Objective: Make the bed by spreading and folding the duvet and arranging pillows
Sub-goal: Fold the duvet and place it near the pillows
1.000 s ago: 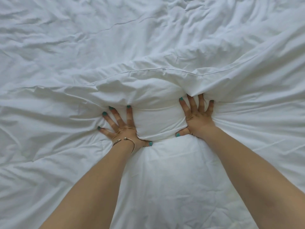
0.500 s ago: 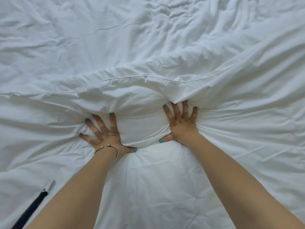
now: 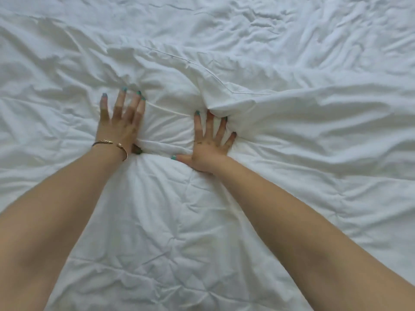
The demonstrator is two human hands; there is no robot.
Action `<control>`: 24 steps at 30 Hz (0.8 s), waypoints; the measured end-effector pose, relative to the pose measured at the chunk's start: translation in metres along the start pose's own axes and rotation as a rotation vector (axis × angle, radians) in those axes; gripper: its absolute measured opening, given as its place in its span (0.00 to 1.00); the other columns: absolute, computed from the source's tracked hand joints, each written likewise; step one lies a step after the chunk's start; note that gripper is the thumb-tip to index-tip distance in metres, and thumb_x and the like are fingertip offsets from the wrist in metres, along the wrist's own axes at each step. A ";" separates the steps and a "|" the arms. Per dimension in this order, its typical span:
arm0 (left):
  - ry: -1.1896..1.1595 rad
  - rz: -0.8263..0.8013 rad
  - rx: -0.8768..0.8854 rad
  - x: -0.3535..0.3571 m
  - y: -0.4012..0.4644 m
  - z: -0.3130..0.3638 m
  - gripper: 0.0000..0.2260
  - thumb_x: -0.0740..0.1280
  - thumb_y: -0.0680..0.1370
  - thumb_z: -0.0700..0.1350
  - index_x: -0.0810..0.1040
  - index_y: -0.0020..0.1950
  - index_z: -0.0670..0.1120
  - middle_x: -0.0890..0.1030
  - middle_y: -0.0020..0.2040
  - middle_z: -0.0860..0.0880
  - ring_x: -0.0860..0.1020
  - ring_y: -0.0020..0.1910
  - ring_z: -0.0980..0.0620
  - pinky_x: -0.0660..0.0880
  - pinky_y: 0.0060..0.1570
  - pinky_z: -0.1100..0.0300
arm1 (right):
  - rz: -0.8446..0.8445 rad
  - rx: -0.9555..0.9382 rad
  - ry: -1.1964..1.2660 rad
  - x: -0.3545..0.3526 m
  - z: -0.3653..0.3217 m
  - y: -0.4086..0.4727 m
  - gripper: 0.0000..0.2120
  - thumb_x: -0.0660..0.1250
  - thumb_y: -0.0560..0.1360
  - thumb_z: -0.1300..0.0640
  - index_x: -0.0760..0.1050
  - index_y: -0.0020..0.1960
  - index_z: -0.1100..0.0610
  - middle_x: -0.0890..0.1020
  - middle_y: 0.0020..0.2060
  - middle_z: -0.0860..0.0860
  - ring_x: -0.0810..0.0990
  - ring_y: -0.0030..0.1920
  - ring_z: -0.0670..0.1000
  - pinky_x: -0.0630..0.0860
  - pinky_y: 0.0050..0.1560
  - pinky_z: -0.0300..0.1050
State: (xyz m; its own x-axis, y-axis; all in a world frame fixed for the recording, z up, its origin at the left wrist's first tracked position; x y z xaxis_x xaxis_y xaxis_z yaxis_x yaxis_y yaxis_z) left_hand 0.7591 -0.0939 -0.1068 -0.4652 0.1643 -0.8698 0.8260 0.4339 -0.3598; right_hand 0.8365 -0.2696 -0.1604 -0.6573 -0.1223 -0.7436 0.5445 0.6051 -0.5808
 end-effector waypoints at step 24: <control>-0.685 0.315 -0.121 -0.231 0.075 0.137 0.17 0.67 0.76 0.42 0.67 0.63 0.42 0.64 0.66 0.39 0.74 0.57 0.35 0.71 0.53 0.47 | 0.732 0.309 -0.318 -0.289 0.269 -0.096 0.29 0.74 0.67 0.55 0.65 0.63 0.54 0.61 0.62 0.58 0.60 0.64 0.59 0.54 0.67 0.59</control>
State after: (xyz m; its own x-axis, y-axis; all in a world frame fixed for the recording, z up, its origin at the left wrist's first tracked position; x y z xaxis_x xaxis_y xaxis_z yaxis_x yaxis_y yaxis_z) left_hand 0.9716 -0.2208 0.0206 0.1209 -0.2727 -0.9545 0.8282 0.5578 -0.0544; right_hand 1.1145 -0.5042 0.0212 0.0677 -0.0273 -0.9973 0.9227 0.3819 0.0522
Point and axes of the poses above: each hand's wrist, its own y-axis towards the middle knuckle, its own x-axis out of the palm, z = x × y, the point moved 10 cm from there along y, towards the middle knuckle
